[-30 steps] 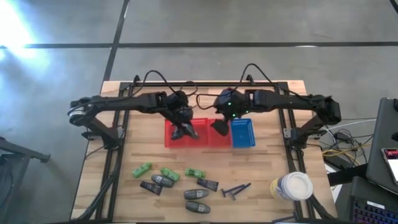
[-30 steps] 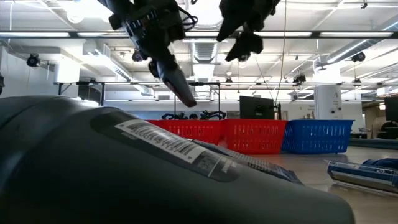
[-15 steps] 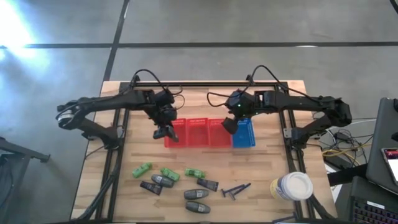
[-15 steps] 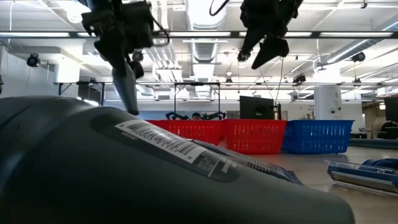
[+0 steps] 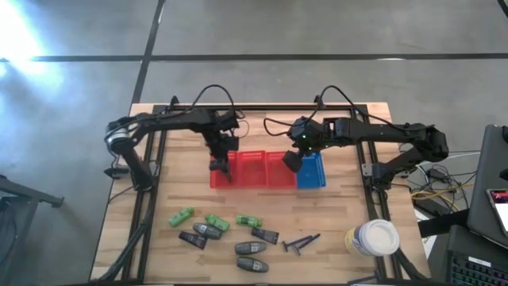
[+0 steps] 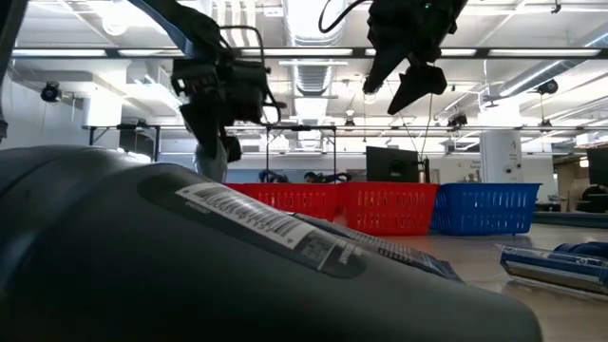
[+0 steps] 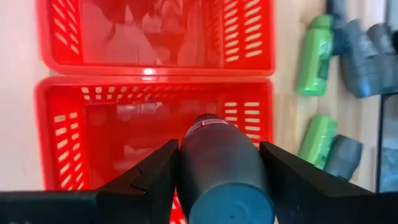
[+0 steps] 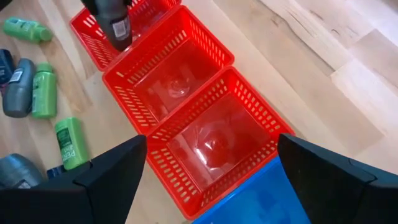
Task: Pick & Place Travel size toiletries
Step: Put the black deodorant into the left red bin
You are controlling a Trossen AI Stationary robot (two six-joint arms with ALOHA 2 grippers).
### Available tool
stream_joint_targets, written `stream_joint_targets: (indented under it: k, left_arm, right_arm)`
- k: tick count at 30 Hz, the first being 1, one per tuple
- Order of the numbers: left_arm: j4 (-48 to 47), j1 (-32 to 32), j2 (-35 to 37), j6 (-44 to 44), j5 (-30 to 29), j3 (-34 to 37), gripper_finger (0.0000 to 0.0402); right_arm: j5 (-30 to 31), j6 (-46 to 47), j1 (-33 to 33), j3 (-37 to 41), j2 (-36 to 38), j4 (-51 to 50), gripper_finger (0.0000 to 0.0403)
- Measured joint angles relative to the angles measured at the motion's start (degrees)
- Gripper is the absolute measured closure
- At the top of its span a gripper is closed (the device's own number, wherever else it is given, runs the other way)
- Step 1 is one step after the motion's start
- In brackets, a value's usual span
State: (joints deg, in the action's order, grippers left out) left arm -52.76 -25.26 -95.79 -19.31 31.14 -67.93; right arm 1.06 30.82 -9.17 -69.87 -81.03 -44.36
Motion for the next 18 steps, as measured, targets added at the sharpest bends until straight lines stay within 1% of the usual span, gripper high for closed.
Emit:
stream_joint_targets:
  k: [3,8,10,14,18]
  left_arm:
    - [-0.4,0.2,-1.7,-0.1,-2.3,-0.9,0.0171]
    - [-0.3,0.2,-1.4,1.0,-5.4,-1.8,0.0133]
    - [0.0,0.3,-0.2,1.2,-7.6,-2.2,0.0119]
    - [0.3,0.2,2.6,1.1,-8.6,-2.3,0.0098]
    - [-2.3,0.8,7.2,2.5,-10.7,-2.2,0.0092]
  right_arm:
    - [0.0,0.3,0.0,0.0,0.0,0.0,0.0048]
    - [0.0,0.3,0.0,0.0,0.0,0.0,0.0057]
    - [0.0,0.2,0.0,0.0,0.0,0.0,0.0061]
    - [0.0,-0.8,0.0,0.0,0.0,0.0,0.0065]
    - [0.0,-1.0,0.0,0.0,0.0,0.0,0.0057]
